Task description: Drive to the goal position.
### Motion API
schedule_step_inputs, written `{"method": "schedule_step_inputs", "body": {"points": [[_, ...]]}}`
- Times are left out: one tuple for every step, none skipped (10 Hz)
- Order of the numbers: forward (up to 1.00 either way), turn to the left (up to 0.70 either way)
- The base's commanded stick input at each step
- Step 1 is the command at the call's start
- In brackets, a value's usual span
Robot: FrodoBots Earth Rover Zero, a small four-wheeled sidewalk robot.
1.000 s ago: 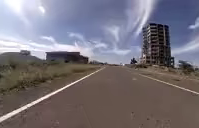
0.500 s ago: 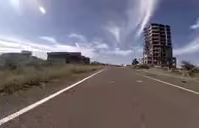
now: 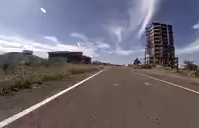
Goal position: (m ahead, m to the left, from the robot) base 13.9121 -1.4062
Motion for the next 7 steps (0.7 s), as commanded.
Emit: {"method": "schedule_step_inputs", "body": {"points": [[1.00, 0.00], [1.00, 0.00], [1.00, 0.00], [1.00, 0.00], [1.00, 0.00], [1.00, 0.00], [1.00, 0.00]]}}
